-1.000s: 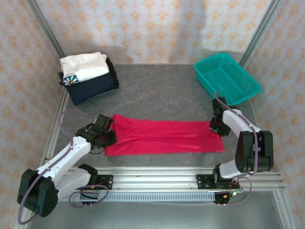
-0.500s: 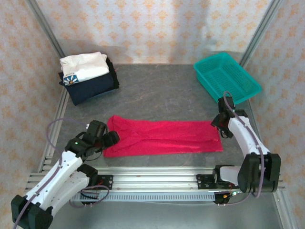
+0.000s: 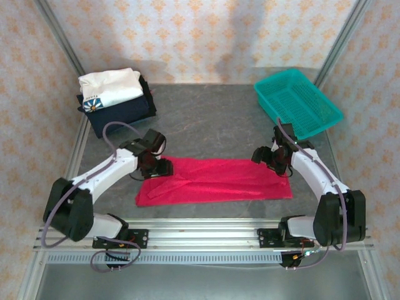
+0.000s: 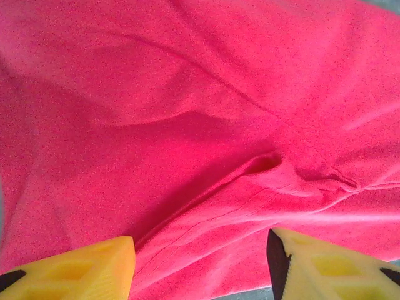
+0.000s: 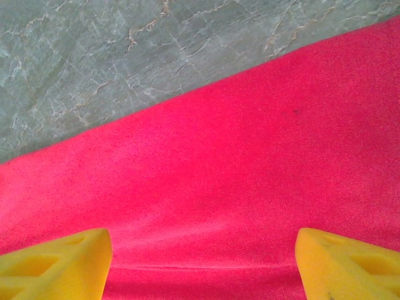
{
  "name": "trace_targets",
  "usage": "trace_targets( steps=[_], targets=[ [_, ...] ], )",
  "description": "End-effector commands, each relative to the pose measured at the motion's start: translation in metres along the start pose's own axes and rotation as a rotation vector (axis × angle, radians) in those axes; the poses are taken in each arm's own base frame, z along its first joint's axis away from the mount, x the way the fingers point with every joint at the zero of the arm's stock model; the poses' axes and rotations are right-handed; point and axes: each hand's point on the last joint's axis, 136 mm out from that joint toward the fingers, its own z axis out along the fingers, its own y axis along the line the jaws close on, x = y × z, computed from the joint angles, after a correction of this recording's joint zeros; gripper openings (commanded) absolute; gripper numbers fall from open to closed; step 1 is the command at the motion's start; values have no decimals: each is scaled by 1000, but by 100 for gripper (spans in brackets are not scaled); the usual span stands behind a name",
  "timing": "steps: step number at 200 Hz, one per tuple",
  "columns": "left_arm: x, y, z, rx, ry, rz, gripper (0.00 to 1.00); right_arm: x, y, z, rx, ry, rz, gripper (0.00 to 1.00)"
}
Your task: Fold and stack the t-shirts
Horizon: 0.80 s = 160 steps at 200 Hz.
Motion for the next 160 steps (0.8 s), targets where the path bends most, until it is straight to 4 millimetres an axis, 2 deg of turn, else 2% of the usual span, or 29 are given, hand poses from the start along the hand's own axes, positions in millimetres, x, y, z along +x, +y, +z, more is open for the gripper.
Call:
trace_targets(
  steps=[1, 45, 91, 120, 160],
  targets=[
    [-10, -25, 5, 49, 23, 151, 57, 3, 3, 2, -18, 18, -41, 77],
    [-8, -31, 29, -9, 96, 225, 54, 4, 3, 3, -21, 27, -50, 77],
    [-18, -31, 35, -65, 76, 247, 47, 3, 5, 3, -27, 25, -51, 77],
    [-10, -36, 41, -56, 105, 267, 37, 3, 3, 5, -17, 33, -53, 77],
    [7, -37, 42, -48, 129, 283, 14, -1, 4, 4, -11, 21, -55, 76]
  ],
)
